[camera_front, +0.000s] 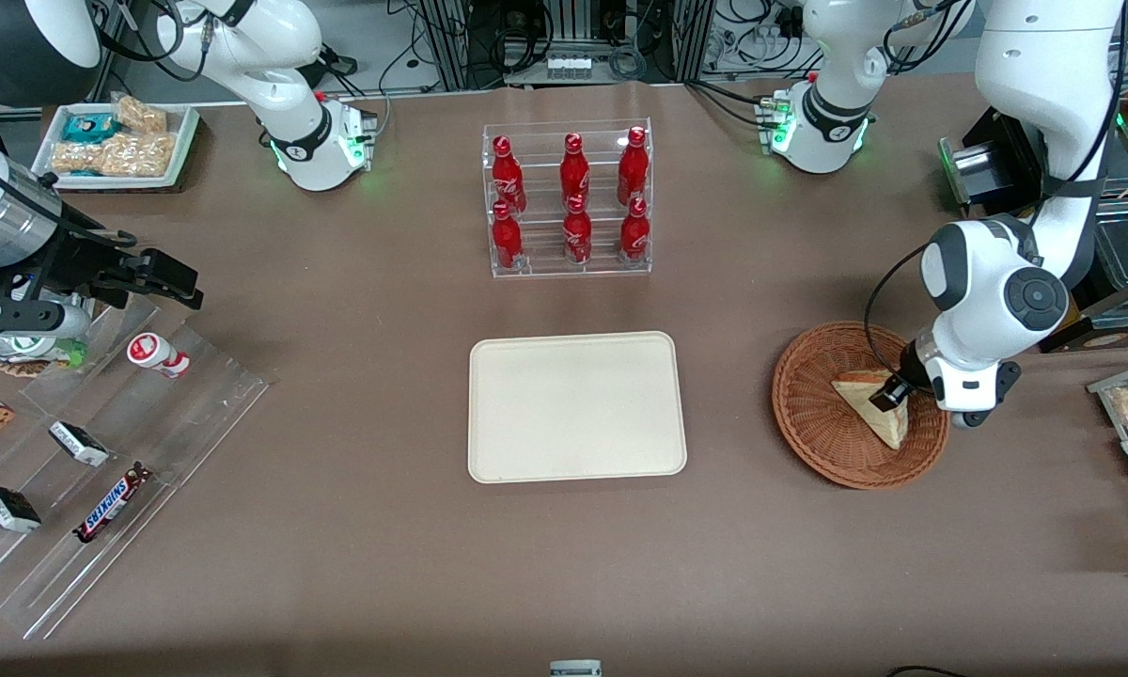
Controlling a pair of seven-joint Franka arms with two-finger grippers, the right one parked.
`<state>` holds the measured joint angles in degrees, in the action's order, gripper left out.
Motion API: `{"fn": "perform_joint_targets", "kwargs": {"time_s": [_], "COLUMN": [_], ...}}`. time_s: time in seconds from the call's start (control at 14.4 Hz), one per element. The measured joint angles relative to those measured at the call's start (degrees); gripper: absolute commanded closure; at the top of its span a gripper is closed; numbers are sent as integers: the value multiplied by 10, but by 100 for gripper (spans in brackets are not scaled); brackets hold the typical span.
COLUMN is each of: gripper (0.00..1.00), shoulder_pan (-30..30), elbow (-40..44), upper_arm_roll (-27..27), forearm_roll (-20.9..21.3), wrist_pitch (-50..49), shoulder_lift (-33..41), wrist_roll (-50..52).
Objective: Place sandwich from basket to tray
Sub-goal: 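Close the left gripper on the sandwich and lift it, then carry the sandwich with the left gripper over the cream tray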
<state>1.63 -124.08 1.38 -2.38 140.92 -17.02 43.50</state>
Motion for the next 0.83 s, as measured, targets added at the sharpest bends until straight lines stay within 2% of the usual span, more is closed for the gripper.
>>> {"fn": "perform_joint_targets", "kwargs": {"time_s": [0.21, 0.42, 0.55, 0.83], "gripper": [92, 92, 92, 92], "shoulder_pan": [1, 18, 53, 151], "elbow": [17, 92, 140, 168], "upper_arm_roll": [-7, -22, -26, -30], "forearm_roll": [-1, -1, -2, -2], "wrist_pitch": [-10, -123, -176, -184], "shoulder_lift": [2, 5, 6, 0], "wrist_roll": [5, 6, 11, 37]}}
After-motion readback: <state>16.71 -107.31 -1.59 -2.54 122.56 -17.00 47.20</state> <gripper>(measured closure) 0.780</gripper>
